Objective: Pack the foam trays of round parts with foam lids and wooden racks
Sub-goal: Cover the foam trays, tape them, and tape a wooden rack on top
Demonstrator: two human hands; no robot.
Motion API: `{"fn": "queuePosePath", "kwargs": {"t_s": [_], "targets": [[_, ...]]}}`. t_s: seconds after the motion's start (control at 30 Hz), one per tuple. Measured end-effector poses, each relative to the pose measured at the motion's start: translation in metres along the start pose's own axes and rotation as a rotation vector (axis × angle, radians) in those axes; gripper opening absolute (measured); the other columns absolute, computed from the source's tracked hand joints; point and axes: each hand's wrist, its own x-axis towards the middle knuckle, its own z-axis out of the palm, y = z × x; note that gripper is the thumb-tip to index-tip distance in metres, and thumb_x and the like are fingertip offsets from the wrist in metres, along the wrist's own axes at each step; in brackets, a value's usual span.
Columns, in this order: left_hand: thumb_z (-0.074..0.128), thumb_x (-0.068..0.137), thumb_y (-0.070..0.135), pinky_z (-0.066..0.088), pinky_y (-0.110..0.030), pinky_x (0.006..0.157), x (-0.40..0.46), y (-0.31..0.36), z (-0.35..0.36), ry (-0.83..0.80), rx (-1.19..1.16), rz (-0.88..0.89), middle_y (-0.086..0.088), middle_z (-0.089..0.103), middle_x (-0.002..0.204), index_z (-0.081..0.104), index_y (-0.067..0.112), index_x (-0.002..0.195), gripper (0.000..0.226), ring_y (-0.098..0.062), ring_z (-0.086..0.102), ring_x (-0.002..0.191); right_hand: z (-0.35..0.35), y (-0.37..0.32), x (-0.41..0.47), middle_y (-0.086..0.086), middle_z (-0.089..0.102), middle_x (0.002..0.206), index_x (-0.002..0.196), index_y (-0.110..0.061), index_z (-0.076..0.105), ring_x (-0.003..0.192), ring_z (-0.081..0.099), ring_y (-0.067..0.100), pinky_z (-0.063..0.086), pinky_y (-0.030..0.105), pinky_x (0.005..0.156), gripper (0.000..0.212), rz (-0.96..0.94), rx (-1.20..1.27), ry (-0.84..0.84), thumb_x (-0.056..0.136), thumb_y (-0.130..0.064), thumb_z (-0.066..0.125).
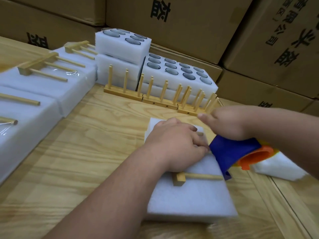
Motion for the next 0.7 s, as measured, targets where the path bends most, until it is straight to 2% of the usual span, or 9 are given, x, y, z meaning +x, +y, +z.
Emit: {"fn": "queuePosePath", "kwargs": {"t_s": [0.1,0.2,0.3,0.37,0.47,0.5,0.57,0.63,0.7], "targets": [[0.048,0.092,0.063,0.017,-0.038,0.118,0.0,0.0,0.001,0.002,-0.041,-0.013,0.027,0.046,0.149,0.065,0.067,0.109,0.025,-0.005,0.027,0.136,0.006,0.034,-0.002,0.003,0.06,0.106,0.104,-0.017,0.063,0.099,0.056,0.021,0.04,0.034,0.086,0.069,0.165,-0.052,-0.143,0.101,-0.069,0.018],[0.049,0.092,0.062,0.015,-0.037,0.118,0.0,-0.001,0.001,0.008,-0.053,-0.012,0.027,0.046,0.148,0.067,0.064,0.11,0.025,-0.004,0.026,0.137,0.011,0.07,-0.004,0.0,0.062,0.094,0.092,-0.019,0.065,0.086,0.059,0.015,0.044,0.033,0.076,0.06,0.243,-0.132,-0.137,0.097,-0.072,0.036],[0.05,0.093,0.06,0.015,-0.034,0.116,-0.001,-0.001,0.002,0.025,-0.034,-0.01,0.028,0.048,0.146,0.064,0.055,0.12,0.031,-0.004,0.027,0.138,0.007,0.104,-0.01,-0.001,0.065,0.089,0.093,-0.025,0.065,0.08,0.06,0.014,0.042,0.03,0.062,0.047,0.332,0.111,0.06,0.086,-0.071,0.058],[0.051,0.093,0.058,0.015,-0.033,0.116,-0.002,-0.001,0.001,0.03,-0.027,-0.008,0.028,0.049,0.145,0.061,0.052,0.123,0.033,-0.005,0.028,0.138,0.02,0.112,-0.013,-0.005,0.06,0.087,0.097,-0.028,0.062,0.077,0.056,0.011,0.039,0.028,0.058,0.042,0.374,0.318,0.274,0.079,-0.066,0.069],[0.05,0.094,0.057,0.017,-0.035,0.119,-0.003,0.0,0.0,0.031,-0.02,-0.012,0.026,0.048,0.147,0.06,0.05,0.125,0.034,-0.005,0.029,0.139,0.066,0.095,-0.012,-0.008,0.059,0.08,0.101,-0.031,0.055,0.068,0.056,0.011,0.036,0.028,0.052,0.037,0.399,0.535,0.641,0.08,-0.058,0.07],[0.05,0.094,0.057,0.017,-0.035,0.119,-0.003,0.001,-0.001,0.032,-0.018,-0.013,0.026,0.048,0.147,0.06,0.049,0.126,0.034,-0.005,0.029,0.139,0.082,0.084,-0.012,-0.01,0.06,0.079,0.102,-0.033,0.052,0.066,0.057,0.013,0.037,0.028,0.051,0.036,0.395,0.569,0.711,0.081,-0.057,0.069],[0.051,0.094,0.058,0.017,-0.035,0.118,-0.004,0.002,-0.001,0.034,-0.015,-0.015,0.026,0.048,0.147,0.061,0.048,0.126,0.034,-0.005,0.029,0.139,0.111,0.063,-0.011,-0.009,0.062,0.082,0.102,-0.036,0.045,0.07,0.058,0.021,0.038,0.031,0.054,0.036,0.386,0.52,0.698,0.085,-0.059,0.067],[0.051,0.095,0.057,0.017,-0.033,0.117,-0.005,0.002,-0.001,0.041,-0.013,-0.015,0.026,0.049,0.147,0.062,0.048,0.125,0.033,-0.005,0.03,0.139,0.13,0.049,-0.009,-0.003,0.063,0.091,0.106,-0.036,0.049,0.082,0.059,0.027,0.045,0.037,0.063,0.034,0.401,0.423,0.625,0.087,-0.059,0.066],[0.051,0.095,0.057,0.018,-0.033,0.116,-0.004,0.001,0.0,0.045,-0.014,-0.017,0.026,0.049,0.146,0.063,0.047,0.124,0.033,-0.004,0.03,0.138,0.139,0.04,-0.008,0.003,0.064,0.105,0.112,-0.025,0.061,0.099,0.058,0.03,0.048,0.041,0.08,0.036,0.396,0.45,0.776,0.09,-0.054,0.063]]}}
